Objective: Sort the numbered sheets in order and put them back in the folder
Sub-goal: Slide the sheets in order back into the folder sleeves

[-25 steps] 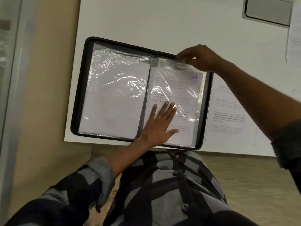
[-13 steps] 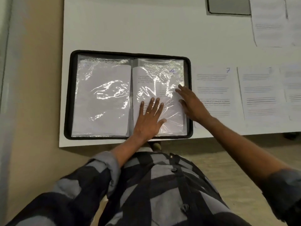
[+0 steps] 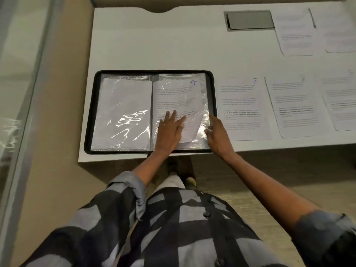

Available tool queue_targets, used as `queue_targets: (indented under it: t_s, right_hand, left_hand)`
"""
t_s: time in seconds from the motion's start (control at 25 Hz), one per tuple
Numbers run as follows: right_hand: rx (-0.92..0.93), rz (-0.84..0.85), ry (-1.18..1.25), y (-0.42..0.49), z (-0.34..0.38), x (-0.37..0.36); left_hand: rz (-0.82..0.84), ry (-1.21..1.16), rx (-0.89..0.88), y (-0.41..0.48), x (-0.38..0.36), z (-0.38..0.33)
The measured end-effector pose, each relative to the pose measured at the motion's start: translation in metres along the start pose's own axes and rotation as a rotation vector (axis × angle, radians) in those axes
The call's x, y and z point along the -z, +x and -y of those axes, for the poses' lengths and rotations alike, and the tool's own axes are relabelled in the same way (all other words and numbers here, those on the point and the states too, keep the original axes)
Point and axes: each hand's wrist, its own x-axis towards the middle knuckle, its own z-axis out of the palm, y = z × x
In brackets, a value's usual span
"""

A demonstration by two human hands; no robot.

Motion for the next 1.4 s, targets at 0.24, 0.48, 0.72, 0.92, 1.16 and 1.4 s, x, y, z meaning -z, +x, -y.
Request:
queue_targets:
  t_s: [0.24,0.48,0.72,0.92,1.16,1.4]
  right_hand:
    - [0.257,0.173,0.121,-0.004,0.069,-0.024]
    - [0.453,0.281,0.068,0.005,0.132,-0.053]
    - [0.546,0.350,-0.028,0.015,0.154,-0.098]
    - [0.431,0.389,-0.174,0.033,0.148,-0.141]
    - [0.425,0.486,-0.396,0.035,0.128,-0.174]
    - [0.422,0.465,-0.465,0.032,0.129,-0.176]
  left_hand:
    - [-0.048,-0.614,0.139,-0.035,0.060,-0.036]
    - [-0.092,-0.708,0.273,-0.043,0.146,-0.041]
    - [-0.168,-0.453,0.277,-0.047,0.210,0.021]
    - [-0.257,-0.266,0.297,-0.056,0.222,0.085]
    - [-0.242,-0.110,0.320,-0.066,0.196,0.151]
    - [-0.008,0.209,0.236,-0.074,0.156,0.191]
